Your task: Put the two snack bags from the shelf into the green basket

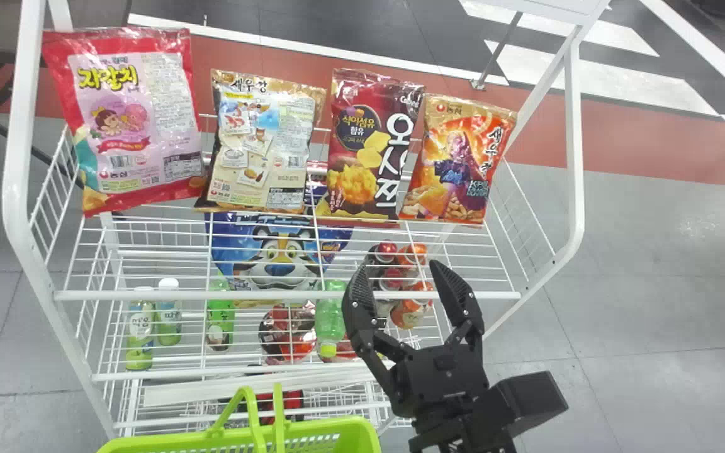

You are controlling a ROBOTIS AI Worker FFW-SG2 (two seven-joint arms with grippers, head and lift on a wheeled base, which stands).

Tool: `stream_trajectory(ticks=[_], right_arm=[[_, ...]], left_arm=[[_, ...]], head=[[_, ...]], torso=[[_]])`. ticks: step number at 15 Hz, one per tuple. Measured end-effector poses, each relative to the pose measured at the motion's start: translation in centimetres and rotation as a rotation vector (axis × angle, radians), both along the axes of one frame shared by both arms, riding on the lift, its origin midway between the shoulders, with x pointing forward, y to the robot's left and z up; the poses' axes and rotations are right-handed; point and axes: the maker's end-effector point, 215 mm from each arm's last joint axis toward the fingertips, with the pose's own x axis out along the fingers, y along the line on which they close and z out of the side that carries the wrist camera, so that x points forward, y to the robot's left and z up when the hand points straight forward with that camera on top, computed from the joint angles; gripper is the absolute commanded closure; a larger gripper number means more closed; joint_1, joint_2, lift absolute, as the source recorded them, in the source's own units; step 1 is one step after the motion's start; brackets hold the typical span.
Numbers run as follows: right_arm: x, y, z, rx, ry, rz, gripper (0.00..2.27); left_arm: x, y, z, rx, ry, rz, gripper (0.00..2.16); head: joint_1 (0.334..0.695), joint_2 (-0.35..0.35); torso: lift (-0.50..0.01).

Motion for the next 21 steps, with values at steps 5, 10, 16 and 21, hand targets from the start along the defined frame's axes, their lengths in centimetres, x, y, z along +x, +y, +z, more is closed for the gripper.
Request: stream_trajectory(ticks=[5, 10, 16, 21], right_arm=[[0.6, -1.4, 0.3, -0.010, -0.008, -0.022, 0.12], [2.0, -2.0, -0.2, -0.022, 0.002, -0.022, 0.13], [6.5, 1.0, -2.5, -0.019, 0.078, 0.039, 0.13], [10.4, 5.0, -4.3, -0.040, 0.121, 0.102, 0.14]], left_arm=[[0.0, 0.0, 0.0, -0.001, 0.000, -0.001, 2.12], [-0.1, 0.0, 0.0, 0.000, 0.005, -0.005, 2.12], [-0.4, 0.1, -0.8, 0.022, 0.024, -0.007, 2.11], [-0.5, 0.2, -1.6, 0.037, 0.040, -0.006, 2.11]], head=[[0.695, -0.350], [0.695, -0.350], [0.695, -0.350], [0.695, -0.350]], torso=[[-0.006], [-0.006], [-0.006], [-0.006]])
